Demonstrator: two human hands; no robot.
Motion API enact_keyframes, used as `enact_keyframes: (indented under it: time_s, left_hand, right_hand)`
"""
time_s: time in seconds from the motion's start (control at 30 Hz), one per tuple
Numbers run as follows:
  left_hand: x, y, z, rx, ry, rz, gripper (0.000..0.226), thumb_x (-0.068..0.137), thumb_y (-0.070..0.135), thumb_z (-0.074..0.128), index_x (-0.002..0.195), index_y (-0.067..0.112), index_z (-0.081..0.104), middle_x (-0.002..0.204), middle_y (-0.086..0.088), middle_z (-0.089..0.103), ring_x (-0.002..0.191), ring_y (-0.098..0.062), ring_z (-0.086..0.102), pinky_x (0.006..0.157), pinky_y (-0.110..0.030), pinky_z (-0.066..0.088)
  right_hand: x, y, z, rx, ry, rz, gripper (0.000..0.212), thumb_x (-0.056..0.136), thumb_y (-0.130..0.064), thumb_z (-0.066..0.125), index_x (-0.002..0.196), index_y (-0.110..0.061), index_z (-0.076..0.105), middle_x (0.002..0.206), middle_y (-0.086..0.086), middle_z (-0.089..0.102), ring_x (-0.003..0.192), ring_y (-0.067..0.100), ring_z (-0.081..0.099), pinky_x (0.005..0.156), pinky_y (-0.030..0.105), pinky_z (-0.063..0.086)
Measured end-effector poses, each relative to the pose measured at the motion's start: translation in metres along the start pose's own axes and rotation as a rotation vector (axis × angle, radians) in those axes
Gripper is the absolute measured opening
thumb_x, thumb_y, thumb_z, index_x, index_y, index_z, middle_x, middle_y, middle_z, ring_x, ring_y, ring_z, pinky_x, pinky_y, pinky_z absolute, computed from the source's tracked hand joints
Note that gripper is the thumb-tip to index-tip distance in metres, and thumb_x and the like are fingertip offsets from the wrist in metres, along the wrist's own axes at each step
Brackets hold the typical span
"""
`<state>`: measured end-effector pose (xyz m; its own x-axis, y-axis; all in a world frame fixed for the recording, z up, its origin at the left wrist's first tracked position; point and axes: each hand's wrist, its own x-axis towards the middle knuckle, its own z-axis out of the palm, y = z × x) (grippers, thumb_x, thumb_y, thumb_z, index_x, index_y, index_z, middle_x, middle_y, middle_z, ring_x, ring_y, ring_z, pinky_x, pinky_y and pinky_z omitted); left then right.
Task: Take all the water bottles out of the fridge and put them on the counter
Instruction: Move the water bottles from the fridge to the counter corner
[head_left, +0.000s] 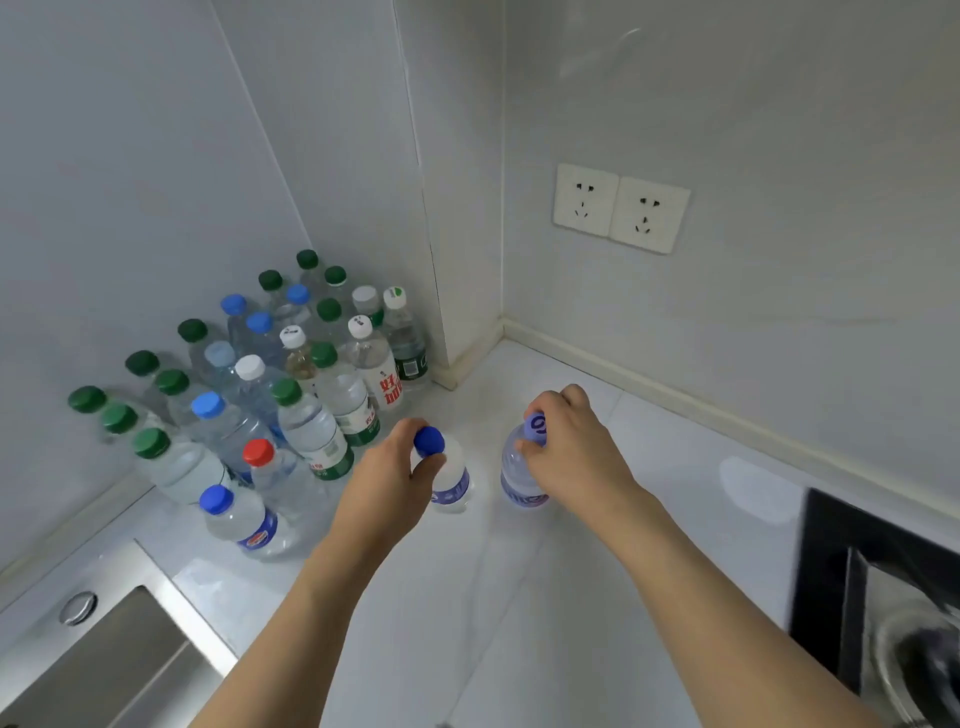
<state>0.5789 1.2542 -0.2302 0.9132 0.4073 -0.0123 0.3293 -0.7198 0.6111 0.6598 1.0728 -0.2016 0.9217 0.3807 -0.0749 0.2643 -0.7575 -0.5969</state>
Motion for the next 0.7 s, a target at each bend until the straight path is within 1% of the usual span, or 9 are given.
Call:
enact_keyframes:
  time_s: [0.07, 0.2, 0.37, 0.43, 0.5, 0.6, 0.7]
  left_hand:
    - [0.023, -0.007, 0.0, -0.013, 0.007, -0.009, 0.014, 0.093, 0.029, 0.058, 0.105, 0.026, 0.051, 0.081, 0.003, 0.062, 0.064, -0.015, 0.057, 0.056, -0.029, 0.045]
    - [0.063, -0.022, 0.002, -0.055, 0.029, -0.039, 0.015, 0.091, 0.028, 0.061, 0.105, 0.024, 0.054, 0.085, 0.002, 0.064, 0.067, -0.017, 0.058, 0.06, -0.031, 0.046]
    - [0.103, -0.037, 0.011, -0.031, 0.035, -0.084, 0.018, 0.091, 0.028, 0.06, 0.107, 0.025, 0.053, 0.076, 0.006, 0.059, 0.061, -0.009, 0.052, 0.051, -0.024, 0.038]
    - [0.117, -0.042, 0.015, -0.035, 0.034, -0.106, 0.019, 0.091, 0.027, 0.059, 0.11, 0.024, 0.053, 0.077, 0.005, 0.059, 0.063, -0.011, 0.053, 0.053, -0.027, 0.039]
    - [0.126, -0.046, 0.019, -0.035, 0.026, -0.121, 0.02, 0.092, 0.026, 0.058, 0.111, 0.025, 0.052, 0.084, 0.004, 0.06, 0.068, -0.017, 0.056, 0.056, -0.029, 0.04]
    - [0.13, -0.052, 0.029, -0.023, 0.005, -0.126, 0.019, 0.092, 0.021, 0.056, 0.11, 0.022, 0.05, 0.089, 0.002, 0.062, 0.078, -0.023, 0.058, 0.062, -0.032, 0.043]
    - [0.13, -0.059, 0.042, -0.031, 0.036, -0.083, 0.021, 0.091, 0.018, 0.056, 0.112, 0.018, 0.05, 0.093, -0.001, 0.063, 0.083, -0.023, 0.058, 0.068, -0.037, 0.048]
  right_hand:
    - [0.027, -0.006, 0.005, -0.018, -0.022, -0.025, 0.018, 0.09, -0.017, 0.058, 0.107, -0.012, 0.053, 0.109, -0.001, 0.037, 0.082, 0.029, 0.058, 0.078, 0.037, 0.051]
    - [0.077, -0.017, 0.018, -0.054, -0.078, -0.061, 0.013, 0.091, -0.017, 0.057, 0.102, -0.011, 0.053, 0.108, 0.0, 0.037, 0.079, 0.028, 0.056, 0.075, 0.036, 0.05]
    - [0.132, -0.028, 0.035, -0.087, -0.152, -0.101, 0.014, 0.092, -0.015, 0.057, 0.104, -0.012, 0.054, 0.107, -0.001, 0.034, 0.084, 0.029, 0.057, 0.077, 0.036, 0.049]
    - [0.153, -0.032, 0.043, -0.097, -0.178, -0.123, 0.016, 0.091, -0.014, 0.057, 0.107, -0.011, 0.055, 0.107, 0.001, 0.037, 0.085, 0.03, 0.057, 0.078, 0.037, 0.05]
    - [0.17, -0.033, 0.052, -0.102, -0.196, -0.149, 0.016, 0.09, -0.012, 0.057, 0.107, -0.01, 0.056, 0.111, 0.004, 0.041, 0.085, 0.031, 0.058, 0.079, 0.039, 0.051]
    - [0.191, -0.038, 0.063, -0.115, -0.22, -0.172, 0.016, 0.092, -0.012, 0.056, 0.107, -0.009, 0.054, 0.113, 0.008, 0.041, 0.085, 0.032, 0.058, 0.077, 0.037, 0.05]
    - [0.21, -0.044, 0.067, -0.13, -0.244, -0.2, 0.022, 0.094, -0.015, 0.056, 0.114, -0.009, 0.052, 0.117, 0.008, 0.039, 0.089, 0.03, 0.057, 0.076, 0.034, 0.047]
